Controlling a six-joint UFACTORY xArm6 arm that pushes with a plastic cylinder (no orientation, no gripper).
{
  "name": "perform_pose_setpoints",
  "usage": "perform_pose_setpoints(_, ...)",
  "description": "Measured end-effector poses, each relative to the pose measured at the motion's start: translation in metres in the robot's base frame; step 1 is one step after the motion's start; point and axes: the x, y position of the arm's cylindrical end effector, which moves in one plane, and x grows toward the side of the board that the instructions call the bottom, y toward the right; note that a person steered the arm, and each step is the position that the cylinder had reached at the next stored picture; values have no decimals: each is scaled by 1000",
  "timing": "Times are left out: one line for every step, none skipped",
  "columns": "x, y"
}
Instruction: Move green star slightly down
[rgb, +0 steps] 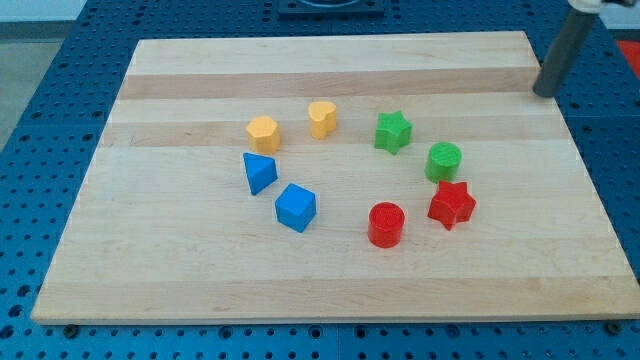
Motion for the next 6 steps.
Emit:
perform_pose_setpoints(-25, -40)
perform_pose_setpoints(-15, -92)
perform_pose_setpoints(7, -124)
perform_pose_setpoints(37, -156)
perform_pose_setpoints(56, -204)
perform_pose_setpoints(75, -233)
